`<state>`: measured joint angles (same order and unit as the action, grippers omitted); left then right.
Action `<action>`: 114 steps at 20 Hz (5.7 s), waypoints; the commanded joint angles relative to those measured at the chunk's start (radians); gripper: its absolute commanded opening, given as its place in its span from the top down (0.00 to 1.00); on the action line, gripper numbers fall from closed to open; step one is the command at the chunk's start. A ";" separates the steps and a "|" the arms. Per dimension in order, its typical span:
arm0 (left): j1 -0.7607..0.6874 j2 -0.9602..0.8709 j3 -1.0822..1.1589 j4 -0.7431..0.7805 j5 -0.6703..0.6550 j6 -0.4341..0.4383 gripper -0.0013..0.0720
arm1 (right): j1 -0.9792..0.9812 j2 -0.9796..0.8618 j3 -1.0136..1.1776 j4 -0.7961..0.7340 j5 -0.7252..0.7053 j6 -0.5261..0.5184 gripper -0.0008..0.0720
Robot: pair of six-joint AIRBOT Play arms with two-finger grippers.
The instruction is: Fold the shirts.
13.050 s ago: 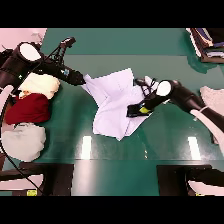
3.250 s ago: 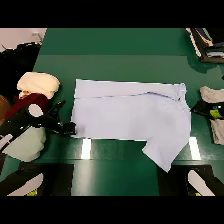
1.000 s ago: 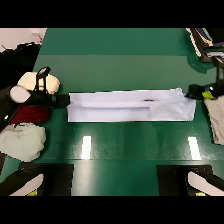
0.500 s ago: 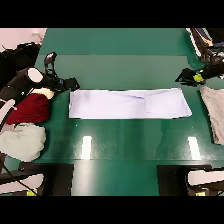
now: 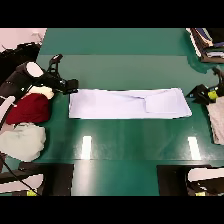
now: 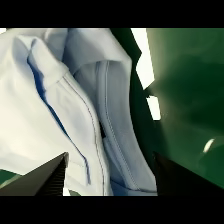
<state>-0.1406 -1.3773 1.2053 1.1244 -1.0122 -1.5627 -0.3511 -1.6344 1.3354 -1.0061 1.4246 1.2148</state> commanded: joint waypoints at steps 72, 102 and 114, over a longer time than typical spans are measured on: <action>0.135 -0.015 0.501 0.198 -0.238 -0.001 0.95 | 0.670 -0.072 -0.171 0.520 -0.336 -0.007 0.07; -0.240 -0.015 0.501 0.149 -0.098 -0.010 0.95 | -0.182 0.113 0.428 -0.135 -0.140 0.219 0.96; -0.240 -0.027 0.499 0.148 -0.096 -0.009 0.95 | -0.328 0.225 0.428 0.082 -0.139 0.138 0.96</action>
<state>-0.3798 -1.3994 1.7050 1.2732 -1.1095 -1.5726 -0.6495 -1.4528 1.7630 -0.9409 1.2457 1.3659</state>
